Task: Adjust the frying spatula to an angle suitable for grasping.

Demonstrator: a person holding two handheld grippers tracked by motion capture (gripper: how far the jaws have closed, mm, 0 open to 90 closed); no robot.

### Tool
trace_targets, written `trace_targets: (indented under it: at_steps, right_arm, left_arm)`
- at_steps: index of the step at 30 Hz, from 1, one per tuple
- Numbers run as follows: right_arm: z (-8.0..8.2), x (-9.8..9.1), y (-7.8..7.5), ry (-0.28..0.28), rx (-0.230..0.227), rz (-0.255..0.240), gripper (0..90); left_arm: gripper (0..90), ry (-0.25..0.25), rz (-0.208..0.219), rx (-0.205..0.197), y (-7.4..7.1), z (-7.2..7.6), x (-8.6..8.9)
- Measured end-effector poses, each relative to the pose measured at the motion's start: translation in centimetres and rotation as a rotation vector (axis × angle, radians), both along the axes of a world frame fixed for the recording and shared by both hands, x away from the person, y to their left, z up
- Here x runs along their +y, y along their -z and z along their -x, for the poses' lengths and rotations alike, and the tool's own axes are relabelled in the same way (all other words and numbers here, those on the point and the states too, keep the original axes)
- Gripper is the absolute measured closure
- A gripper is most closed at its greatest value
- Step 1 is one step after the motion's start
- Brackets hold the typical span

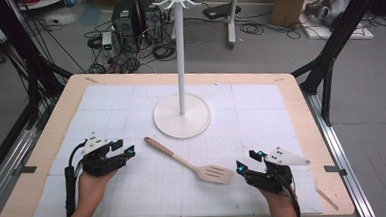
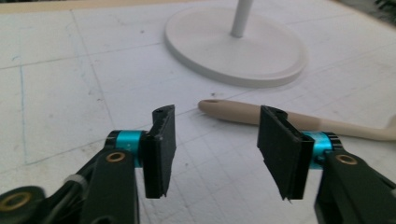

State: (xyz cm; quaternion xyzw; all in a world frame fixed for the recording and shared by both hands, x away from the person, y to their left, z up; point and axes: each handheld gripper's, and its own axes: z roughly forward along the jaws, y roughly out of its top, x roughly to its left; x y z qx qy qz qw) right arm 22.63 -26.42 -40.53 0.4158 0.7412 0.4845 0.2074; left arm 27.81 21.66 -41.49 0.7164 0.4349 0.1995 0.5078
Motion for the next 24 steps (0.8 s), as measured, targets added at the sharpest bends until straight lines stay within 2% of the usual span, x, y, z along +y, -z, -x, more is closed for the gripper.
trace_targets:
  at_steps: [2,4,6,9,11,17,21,24]
  right_arm:
    - [0.2,-0.5,-0.1,0.019,-0.009,-0.003,34.6]
    - [0.4,-0.9,-0.3,0.037,-0.017,-0.007,30.4]
    - [0.8,-1.2,-0.5,0.057,-0.026,-0.005,26.5]
    - [1.1,-1.6,-0.6,0.071,-0.063,0.016,20.2]
    - [1.5,-2.0,-0.6,0.083,-0.077,0.026,19.0]
    - [2.4,-2.5,-0.6,0.111,-0.102,0.035,17.9]
    - [2.2,-2.8,-0.7,0.129,-0.108,0.017,17.9]
    - [2.0,-2.9,-0.4,0.137,-0.087,0.015,18.0]
  left_arm:
    - [39.4,0.028,0.037,-0.024,-0.2,0.6,0.5]
    - [32.5,0.037,0.053,-0.039,-0.2,1.1,0.8]
    - [27.4,0.037,0.074,-0.064,-0.3,1.6,1.2]
    - [21.4,0.032,0.095,-0.107,-0.2,2.1,1.6]
    - [20.6,0.043,0.111,-0.120,-0.2,2.3,1.8]
    - [20.9,0.042,0.119,-0.156,-0.3,2.7,2.4]
    - [21.3,0.046,0.118,-0.153,-0.1,3.0,2.5]
    - [21.6,0.048,0.119,-0.160,-0.2,3.2,2.4]
